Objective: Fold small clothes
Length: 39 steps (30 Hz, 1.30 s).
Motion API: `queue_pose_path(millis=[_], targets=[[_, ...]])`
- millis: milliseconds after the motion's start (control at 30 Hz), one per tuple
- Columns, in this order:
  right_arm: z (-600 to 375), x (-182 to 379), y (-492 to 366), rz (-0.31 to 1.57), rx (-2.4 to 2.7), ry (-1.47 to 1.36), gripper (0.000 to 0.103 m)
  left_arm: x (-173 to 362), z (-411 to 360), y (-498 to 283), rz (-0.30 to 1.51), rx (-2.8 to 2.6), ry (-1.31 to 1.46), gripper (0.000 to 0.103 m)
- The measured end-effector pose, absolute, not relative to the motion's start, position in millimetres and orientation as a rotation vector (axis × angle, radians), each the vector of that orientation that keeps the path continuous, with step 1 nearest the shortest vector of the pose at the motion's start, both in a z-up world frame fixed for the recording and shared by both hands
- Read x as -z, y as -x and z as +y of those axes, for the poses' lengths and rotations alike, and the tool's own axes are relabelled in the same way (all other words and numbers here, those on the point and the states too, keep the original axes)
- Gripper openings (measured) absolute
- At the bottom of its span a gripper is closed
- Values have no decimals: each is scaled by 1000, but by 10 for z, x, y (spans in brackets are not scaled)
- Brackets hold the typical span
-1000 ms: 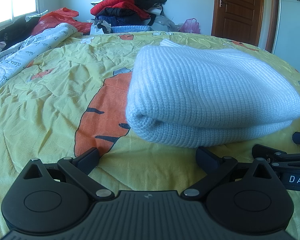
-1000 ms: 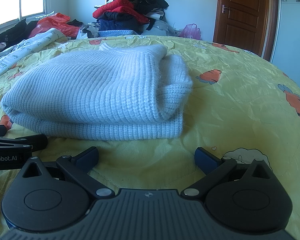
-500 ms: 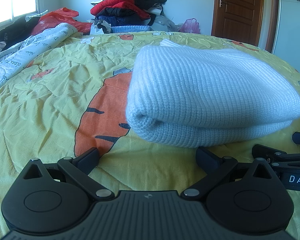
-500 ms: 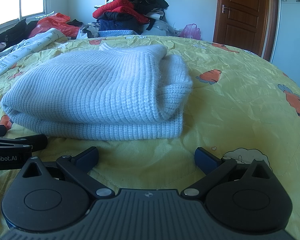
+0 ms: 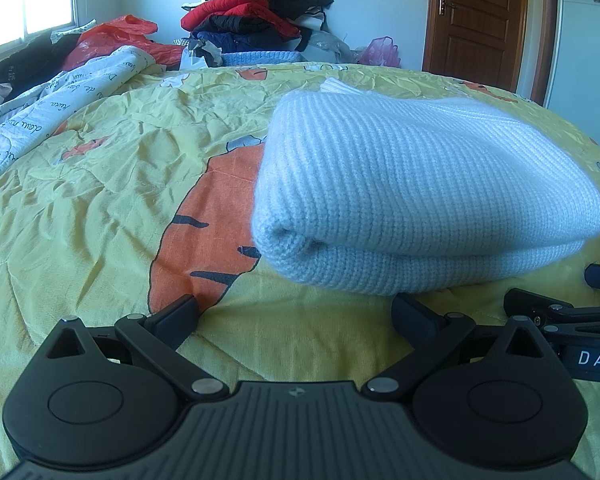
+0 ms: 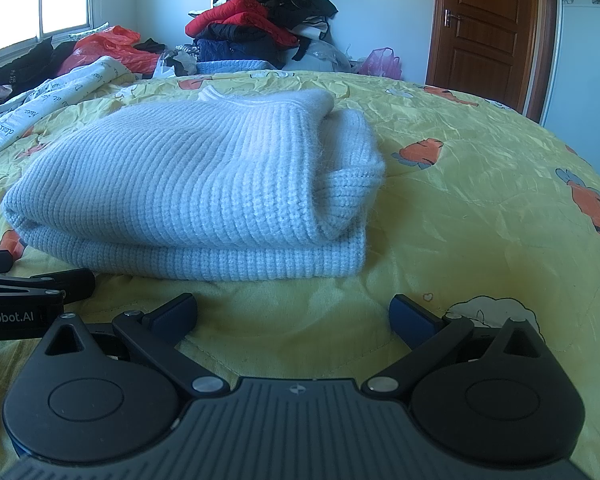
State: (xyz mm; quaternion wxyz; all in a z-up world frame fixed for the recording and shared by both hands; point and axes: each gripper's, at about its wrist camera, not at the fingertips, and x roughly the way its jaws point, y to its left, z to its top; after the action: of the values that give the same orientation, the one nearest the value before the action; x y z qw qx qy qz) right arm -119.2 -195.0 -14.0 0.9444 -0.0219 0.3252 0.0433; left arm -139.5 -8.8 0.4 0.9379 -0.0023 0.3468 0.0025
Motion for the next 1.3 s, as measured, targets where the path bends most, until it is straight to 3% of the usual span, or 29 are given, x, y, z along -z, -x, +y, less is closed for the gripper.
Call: queue_pose_path(millis=[1300], targets=[[-1948, 141, 1192, 663, -88, 45, 103, 2, -97, 1360, 721, 2, -1, 103]])
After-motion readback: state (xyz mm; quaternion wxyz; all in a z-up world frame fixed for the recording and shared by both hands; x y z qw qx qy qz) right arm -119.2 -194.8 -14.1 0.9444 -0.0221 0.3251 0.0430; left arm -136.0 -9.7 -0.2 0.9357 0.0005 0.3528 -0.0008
